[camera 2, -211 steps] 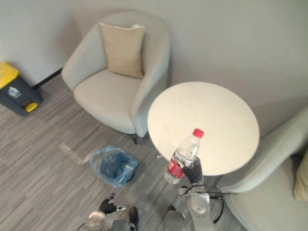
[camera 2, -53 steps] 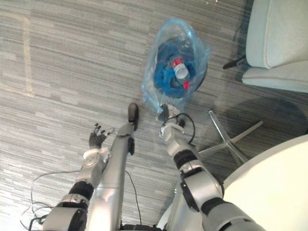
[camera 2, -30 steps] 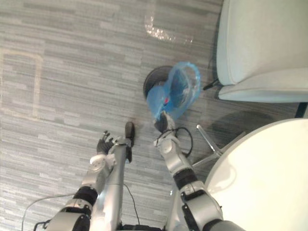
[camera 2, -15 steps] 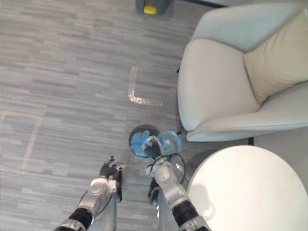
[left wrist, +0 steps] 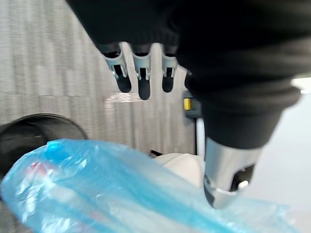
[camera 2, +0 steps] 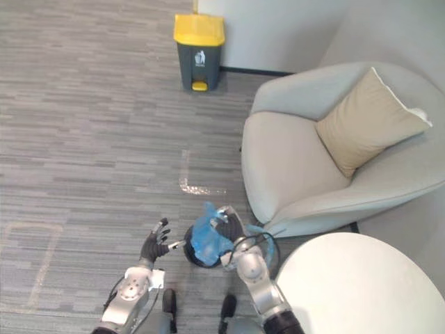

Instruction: Gather rubbish on tea table into small bin, then transfer packed bag to large trash can.

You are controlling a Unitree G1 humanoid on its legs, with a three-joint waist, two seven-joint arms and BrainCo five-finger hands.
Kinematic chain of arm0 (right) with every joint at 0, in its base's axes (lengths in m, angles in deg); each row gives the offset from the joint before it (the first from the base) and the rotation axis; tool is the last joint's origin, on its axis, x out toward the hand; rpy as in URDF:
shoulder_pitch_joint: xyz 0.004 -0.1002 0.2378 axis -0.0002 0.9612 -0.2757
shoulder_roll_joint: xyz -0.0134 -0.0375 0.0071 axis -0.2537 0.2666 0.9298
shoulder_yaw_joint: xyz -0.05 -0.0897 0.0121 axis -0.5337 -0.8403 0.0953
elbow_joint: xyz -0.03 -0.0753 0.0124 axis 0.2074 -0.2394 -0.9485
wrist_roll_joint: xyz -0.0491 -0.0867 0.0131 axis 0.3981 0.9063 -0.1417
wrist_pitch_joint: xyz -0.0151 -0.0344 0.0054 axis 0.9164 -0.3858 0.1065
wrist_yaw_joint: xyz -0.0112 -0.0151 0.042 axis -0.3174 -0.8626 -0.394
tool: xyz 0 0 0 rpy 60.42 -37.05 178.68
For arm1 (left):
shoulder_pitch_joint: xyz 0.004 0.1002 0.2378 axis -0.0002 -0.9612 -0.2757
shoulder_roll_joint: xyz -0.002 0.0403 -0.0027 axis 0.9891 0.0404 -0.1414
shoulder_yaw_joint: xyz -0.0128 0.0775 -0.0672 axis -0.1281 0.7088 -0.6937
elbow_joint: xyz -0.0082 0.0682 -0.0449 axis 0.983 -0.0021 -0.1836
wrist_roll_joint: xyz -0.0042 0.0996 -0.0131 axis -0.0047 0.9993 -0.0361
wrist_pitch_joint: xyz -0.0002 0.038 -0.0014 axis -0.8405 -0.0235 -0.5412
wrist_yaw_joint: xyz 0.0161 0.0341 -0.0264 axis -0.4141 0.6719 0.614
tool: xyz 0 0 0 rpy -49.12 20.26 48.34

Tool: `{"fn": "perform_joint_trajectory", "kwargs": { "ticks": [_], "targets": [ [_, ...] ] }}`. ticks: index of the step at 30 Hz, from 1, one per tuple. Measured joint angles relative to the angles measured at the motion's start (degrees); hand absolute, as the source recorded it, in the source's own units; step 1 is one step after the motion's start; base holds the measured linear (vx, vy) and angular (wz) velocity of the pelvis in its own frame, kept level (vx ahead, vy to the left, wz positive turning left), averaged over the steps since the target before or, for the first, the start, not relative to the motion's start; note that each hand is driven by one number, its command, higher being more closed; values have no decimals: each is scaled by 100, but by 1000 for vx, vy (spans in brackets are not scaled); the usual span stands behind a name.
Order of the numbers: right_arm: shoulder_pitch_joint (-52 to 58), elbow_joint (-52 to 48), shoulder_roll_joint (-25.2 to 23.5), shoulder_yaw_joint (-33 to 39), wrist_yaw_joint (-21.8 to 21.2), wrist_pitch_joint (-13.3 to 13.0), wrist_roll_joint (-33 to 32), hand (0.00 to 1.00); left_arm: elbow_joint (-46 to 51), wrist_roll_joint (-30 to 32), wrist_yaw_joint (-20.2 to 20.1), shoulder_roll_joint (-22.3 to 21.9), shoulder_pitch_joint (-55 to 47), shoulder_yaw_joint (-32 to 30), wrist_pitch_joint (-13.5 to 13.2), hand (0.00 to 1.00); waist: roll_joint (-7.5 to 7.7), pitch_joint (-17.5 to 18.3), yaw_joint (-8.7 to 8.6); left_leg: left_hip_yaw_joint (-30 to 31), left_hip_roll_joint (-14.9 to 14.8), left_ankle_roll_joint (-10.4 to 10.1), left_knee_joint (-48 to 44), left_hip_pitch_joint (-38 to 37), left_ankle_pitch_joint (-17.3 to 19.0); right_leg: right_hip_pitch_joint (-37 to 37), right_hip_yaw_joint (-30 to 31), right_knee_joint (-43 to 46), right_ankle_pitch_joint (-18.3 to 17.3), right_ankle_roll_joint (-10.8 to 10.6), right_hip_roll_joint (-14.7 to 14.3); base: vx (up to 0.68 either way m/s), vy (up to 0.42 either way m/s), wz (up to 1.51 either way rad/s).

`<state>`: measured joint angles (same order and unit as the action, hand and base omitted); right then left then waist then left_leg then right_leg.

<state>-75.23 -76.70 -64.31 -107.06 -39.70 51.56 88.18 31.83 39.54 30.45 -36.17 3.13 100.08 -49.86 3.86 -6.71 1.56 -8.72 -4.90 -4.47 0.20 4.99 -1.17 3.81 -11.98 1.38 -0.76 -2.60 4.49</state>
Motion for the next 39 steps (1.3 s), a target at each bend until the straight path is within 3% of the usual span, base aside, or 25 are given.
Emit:
{"fn": "perform_joint_trajectory", "kwargs": {
  "ticks": [7, 12, 15, 20, 22, 24, 39],
  "targets": [
    [38, -687, 510, -84, -378, -180, -659, 100, 1806, 388, -94, 482, -206, 236, -164, 0, -129, 218, -58, -71, 82, 71, 560, -316, -194, -22, 129, -92, 83, -30, -4, -20, 21, -9],
    [-45, -1018, 884, -255, -752, -157, -1303, 100, 3280, 214, -608, 1242, -185, 346, -288, 0, -181, 422, -90, -123, 147, 76, 565, -452, -194, -176, 171, -202, 117, -49, -7, 49, 13, -6],
    [-71, -1313, 1039, -267, -949, -156, -1618, 100, 3618, -147, -903, 1539, -25, 362, -443, 0, -199, 497, -113, -130, 158, 76, 565, -494, -194, -207, 201, -219, 127, -60, -2, 36, 7, -6],
    [-308, -1349, 1043, -355, -1073, -156, -1838, 100, 3061, -85, -1033, 1534, 197, 755, -506, 0, -193, 559, -169, -186, 156, 80, 568, -512, -191, -184, 310, -220, 156, -63, -14, -14, 5, -8],
    [-436, -1348, 1038, -493, -1086, -156, -1848, 100, 2103, 154, -1123, 1426, 402, 1061, -545, 0, -204, 587, -194, -237, 159, 81, 574, -517, -190, -157, 374, -221, 171, -68, -17, -38, 10, -12],
    [-586, -1348, 1010, -622, -1114, -157, -1862, 100, 1484, 513, -1137, 1332, 489, 1159, -397, 0, -193, 616, -216, -321, 153, 81, 575, -517, -191, -126, 465, -261, 222, -64, -34, -38, 10, -23],
    [-755, -1348, 854, -673, -1051, -160, -2019, 100, 666, 1109, -1134, 1186, 644, 1121, -248, 0, -117, 781, -287, -410, 154, 94, 591, -506, -206, -88, 624, -371, 337, -52, -53, -2, 2, -5]
  ]
}}
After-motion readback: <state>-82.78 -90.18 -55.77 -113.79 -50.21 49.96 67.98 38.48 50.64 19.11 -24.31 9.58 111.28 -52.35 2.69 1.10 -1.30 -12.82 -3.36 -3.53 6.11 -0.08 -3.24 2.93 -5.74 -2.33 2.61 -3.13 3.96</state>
